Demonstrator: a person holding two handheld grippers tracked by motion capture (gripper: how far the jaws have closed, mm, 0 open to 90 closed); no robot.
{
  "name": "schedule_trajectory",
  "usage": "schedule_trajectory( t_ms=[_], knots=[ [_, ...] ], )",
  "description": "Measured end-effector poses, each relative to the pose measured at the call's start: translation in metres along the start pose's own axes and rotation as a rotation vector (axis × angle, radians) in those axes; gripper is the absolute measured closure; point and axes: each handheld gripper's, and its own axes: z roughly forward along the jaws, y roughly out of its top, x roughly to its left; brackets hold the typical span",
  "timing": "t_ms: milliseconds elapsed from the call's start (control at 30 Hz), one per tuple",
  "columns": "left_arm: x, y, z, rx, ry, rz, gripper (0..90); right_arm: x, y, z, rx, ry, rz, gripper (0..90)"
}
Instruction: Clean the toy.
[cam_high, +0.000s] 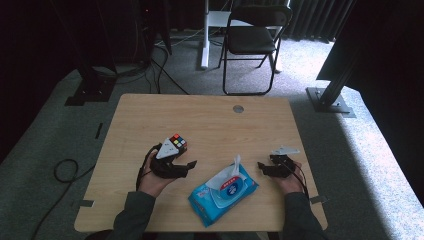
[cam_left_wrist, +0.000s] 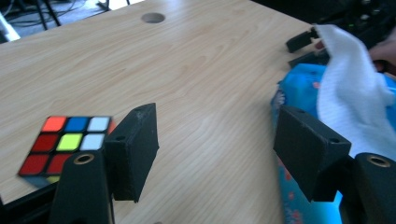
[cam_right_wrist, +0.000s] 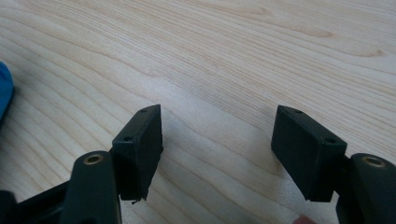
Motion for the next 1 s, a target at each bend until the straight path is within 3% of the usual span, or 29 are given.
schedule_trajectory(
  t_ms=[233, 567, 733, 1000],
  knots=[
    [-0.015, 0.005, 0.006, -0.004, -0.083, 0.012, 33.2, 0.0, 0.0, 0.0, 0.0, 0.0, 0.0, 33.4],
    [-0.038, 0.005, 0.028, 0.047, -0.158, 0.062, 36.1, 0.0, 0.0, 0.0, -0.001, 0.0, -0.001, 33.2],
    [-0.05, 0.003, 0.041, 0.094, -0.187, 0.089, 39.0, 0.0, 0.0, 0.0, -0.002, 0.0, -0.001, 32.9],
    [-0.059, -0.003, 0.056, 0.136, -0.231, 0.088, 43.9, 0.0, 0.0, 0.0, -0.003, 0.0, -0.002, 32.7]
  ],
)
